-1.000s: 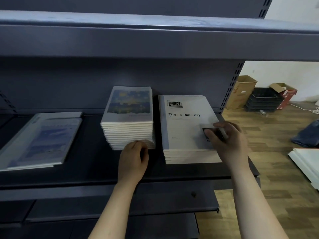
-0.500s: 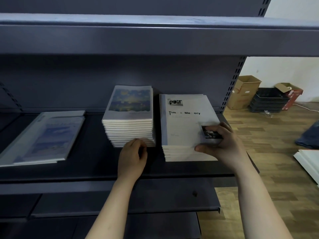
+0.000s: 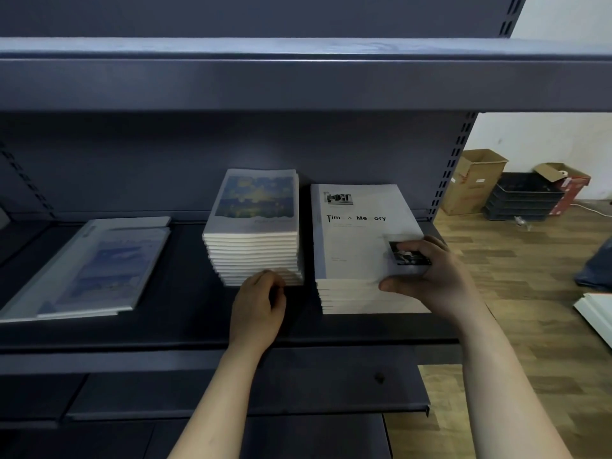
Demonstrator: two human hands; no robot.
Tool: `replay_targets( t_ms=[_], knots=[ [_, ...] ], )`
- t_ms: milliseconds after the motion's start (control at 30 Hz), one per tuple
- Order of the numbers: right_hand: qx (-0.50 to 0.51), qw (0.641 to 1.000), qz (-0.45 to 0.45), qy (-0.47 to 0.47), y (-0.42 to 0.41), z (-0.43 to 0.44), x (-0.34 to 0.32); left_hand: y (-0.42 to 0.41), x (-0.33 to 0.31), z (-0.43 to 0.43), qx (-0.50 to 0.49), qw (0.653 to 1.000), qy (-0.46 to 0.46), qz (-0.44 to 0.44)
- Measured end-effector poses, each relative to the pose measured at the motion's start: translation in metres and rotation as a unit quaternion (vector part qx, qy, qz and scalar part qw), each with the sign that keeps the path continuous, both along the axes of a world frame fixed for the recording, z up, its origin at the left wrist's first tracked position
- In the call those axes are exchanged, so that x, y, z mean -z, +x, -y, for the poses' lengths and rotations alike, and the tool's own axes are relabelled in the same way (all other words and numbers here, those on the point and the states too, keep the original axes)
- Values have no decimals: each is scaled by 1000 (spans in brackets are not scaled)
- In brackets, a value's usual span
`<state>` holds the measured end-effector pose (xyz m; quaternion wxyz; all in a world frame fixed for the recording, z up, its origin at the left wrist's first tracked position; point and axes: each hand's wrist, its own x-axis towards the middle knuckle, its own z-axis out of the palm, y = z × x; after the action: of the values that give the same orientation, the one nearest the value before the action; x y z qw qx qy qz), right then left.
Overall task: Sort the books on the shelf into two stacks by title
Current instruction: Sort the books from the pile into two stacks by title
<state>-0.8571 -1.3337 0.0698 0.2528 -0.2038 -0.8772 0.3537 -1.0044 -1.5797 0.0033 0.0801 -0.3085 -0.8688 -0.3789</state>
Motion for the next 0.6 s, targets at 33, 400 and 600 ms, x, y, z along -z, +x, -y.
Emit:
replay_targets(
  t_ms=[33,400,600],
  knots=[
    [2,1000,-1,0,-1,0,0,0,0,0,0,1000,2,3],
    [9,1000,-17,10,-4,-3,2,0,0,0,-1,1000,8,2],
    [22,1000,-13,16,-3,-1,2,0,0,0,1,1000,7,2]
  ],
)
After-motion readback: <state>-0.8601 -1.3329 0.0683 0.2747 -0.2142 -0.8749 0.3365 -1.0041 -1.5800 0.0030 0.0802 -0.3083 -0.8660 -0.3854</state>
